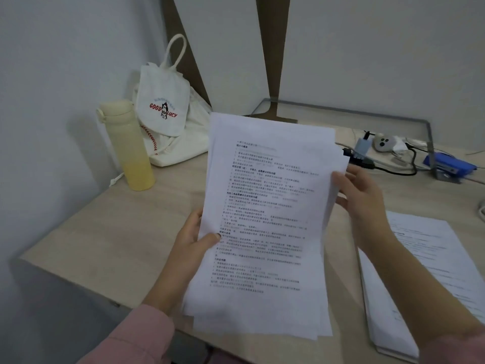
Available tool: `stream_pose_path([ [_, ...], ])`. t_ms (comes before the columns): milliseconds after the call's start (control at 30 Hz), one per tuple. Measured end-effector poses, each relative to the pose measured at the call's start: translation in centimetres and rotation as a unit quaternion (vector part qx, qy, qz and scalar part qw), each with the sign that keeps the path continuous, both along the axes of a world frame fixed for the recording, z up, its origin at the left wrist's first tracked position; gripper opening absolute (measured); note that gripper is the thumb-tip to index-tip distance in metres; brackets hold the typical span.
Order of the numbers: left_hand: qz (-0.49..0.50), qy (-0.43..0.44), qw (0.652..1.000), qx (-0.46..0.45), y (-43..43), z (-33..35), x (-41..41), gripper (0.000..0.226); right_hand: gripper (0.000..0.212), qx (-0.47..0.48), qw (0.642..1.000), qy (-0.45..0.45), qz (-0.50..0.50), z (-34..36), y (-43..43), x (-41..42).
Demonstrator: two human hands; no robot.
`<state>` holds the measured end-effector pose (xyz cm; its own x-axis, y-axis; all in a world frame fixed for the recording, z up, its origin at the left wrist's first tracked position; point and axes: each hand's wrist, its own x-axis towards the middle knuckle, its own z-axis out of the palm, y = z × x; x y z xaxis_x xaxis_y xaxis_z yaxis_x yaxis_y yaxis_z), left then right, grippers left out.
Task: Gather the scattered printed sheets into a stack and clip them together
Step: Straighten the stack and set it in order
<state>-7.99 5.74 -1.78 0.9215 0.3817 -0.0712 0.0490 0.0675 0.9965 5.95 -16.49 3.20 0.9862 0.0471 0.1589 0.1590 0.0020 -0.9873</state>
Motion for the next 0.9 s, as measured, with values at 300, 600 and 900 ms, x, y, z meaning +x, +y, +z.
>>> stream_pose_path([
  [300,0.007,-0.100,0.994,0.053,-0.2,4.4,2.1,0.032,0.020,0.096,0.984,-0.152,-0.007,7.7,-0.5,-0.2],
  [600,0.010,-0.100,0.993,0.068,-1.1,4.0,2.6,0.043,0.017,0.073,0.981,-0.179,0.017,8.8,-0.6,-1.2],
  [900,0.000,-0.106,0.991,0.079,-0.9,4.1,2.7,0.042,0.013,0.080,0.979,-0.188,0.014,9.8,-0.5,-1.5],
])
